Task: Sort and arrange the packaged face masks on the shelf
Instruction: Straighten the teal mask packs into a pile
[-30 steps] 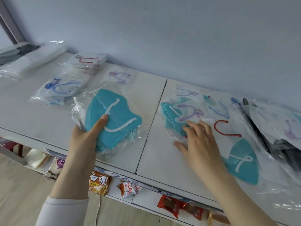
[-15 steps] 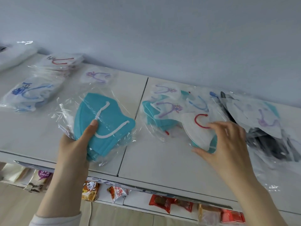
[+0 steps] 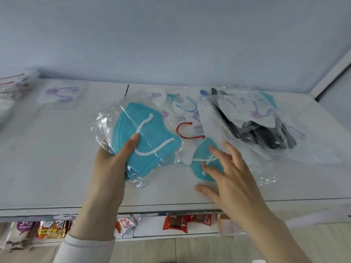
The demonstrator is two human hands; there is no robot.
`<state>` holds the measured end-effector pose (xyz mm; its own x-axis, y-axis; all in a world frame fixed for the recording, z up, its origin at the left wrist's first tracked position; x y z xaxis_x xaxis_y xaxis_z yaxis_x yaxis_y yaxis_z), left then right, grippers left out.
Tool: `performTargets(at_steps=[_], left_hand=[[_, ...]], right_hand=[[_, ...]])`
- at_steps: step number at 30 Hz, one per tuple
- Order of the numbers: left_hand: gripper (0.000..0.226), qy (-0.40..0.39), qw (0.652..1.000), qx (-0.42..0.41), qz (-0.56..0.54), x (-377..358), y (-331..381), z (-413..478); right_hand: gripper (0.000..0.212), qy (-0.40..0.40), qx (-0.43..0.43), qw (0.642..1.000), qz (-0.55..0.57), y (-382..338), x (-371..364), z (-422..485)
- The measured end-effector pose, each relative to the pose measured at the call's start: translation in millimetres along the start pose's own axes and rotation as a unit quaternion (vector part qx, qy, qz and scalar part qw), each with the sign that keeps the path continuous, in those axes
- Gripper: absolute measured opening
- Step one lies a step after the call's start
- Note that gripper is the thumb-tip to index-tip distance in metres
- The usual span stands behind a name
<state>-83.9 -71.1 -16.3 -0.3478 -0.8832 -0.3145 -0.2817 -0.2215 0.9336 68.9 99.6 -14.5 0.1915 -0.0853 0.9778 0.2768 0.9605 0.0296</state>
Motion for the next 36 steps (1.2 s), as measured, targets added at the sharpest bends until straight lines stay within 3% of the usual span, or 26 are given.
performTargets(at_steps=[6, 11, 18, 23, 26, 28, 31, 36], left_hand=[[0.068, 0.014, 1.000, -0.023, -0.011, 6.2, 9.2, -3.2], [0.044, 0.025, 0.999, -0.023, -0.021, 9.3, 7.5, -5.5], [0.051, 0.034, 0.998, -0.029, -0.042, 5.0, 10.3, -9.5], [0.036, 0.057, 0.995, -0.063, -0.055, 9.1, 24.0, -10.1], [0.030, 0.051, 0.995, -0.075, -0.035, 10.2, 29.7, -7.0], [0.038, 0.034, 0.997, -0.073, -0.012, 7.5, 28.6, -5.5], [0.043, 0.002, 0.998, -0.058, 0.024, 0.9, 20.7, -5.4], [0.046, -0.068, 0.994, -0.034, 0.073, -14.1, 10.0, -12.1]], right_hand=[[0.059, -0.015, 0.091, 0.992, 0.083, -13.8, -11.5, -27.7], [0.045, 0.009, 0.104, 0.985, 0.137, -11.0, -1.5, -31.8], [0.027, 0.122, 0.124, 0.982, 0.069, 5.1, 45.2, -4.3], [0.028, 0.180, 0.090, 0.978, 0.049, 40.2, 86.7, 22.5], [0.026, 0.149, 0.047, 0.977, 0.146, 63.9, 104.6, 42.2], [0.016, 0.101, 0.020, 0.966, 0.235, 75.7, 113.3, 54.7], [0.023, 0.025, -0.003, 0.943, 0.331, 82.5, 120.0, 68.5], [0.017, -0.053, 0.054, 0.918, 0.388, 50.6, 122.8, 85.5]])
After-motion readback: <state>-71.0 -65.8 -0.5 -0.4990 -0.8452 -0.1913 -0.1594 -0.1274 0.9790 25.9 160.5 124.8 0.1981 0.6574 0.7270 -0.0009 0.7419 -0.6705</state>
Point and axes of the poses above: each hand's wrist, its own z-axis towards the middle knuckle, its own x-axis out of the back of the hand, y = z × x, the point moved 6 cm from there along z, towards the middle knuckle, and after that the axes turned 7 degrees about -y, right-handed, at the moved point
